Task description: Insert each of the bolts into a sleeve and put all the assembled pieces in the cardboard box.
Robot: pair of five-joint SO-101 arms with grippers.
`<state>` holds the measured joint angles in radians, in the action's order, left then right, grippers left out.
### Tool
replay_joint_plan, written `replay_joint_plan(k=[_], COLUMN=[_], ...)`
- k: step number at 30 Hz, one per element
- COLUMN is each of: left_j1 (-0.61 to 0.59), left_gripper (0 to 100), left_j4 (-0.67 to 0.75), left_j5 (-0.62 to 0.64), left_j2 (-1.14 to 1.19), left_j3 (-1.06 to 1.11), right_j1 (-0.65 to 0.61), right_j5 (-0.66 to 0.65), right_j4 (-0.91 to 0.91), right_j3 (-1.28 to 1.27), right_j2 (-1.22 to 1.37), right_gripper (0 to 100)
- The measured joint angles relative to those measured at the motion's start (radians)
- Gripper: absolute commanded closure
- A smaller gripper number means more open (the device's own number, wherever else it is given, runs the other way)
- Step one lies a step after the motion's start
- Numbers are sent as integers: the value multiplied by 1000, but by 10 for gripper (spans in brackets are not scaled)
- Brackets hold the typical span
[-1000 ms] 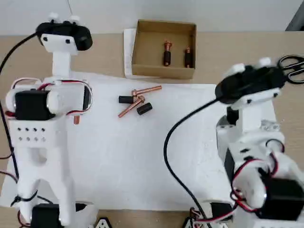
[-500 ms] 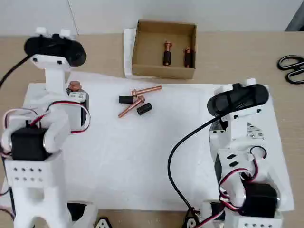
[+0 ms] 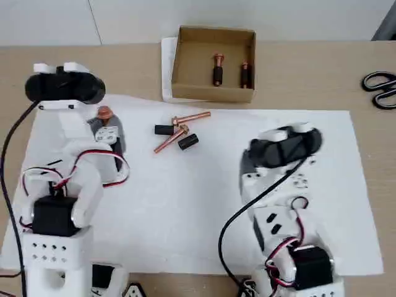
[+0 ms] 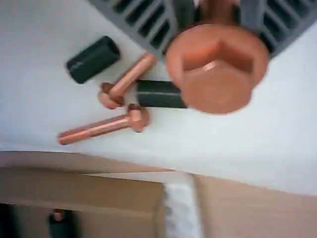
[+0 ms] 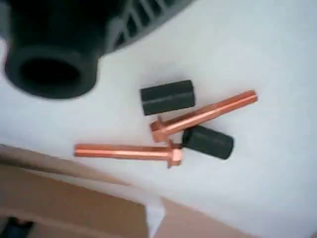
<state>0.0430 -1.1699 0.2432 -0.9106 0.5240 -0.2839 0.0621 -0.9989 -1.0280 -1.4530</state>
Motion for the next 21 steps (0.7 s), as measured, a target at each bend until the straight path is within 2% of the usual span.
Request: replay_joint_plan(k=[5,13,21], left_j1=[135,184,236], left_gripper=[994,994,994], left_j4=[40,87,87], left_j5=[127,150,150], left_j2=[0,0,0], left_j3=[11,11,14], right_j1=[-89,-293,-322], right_j5=[0,0,0], right_j4=[64,81,81], right_j3=[-64,-146,-210], right_j2=[0,0,-8], right_gripper=[995,995,995])
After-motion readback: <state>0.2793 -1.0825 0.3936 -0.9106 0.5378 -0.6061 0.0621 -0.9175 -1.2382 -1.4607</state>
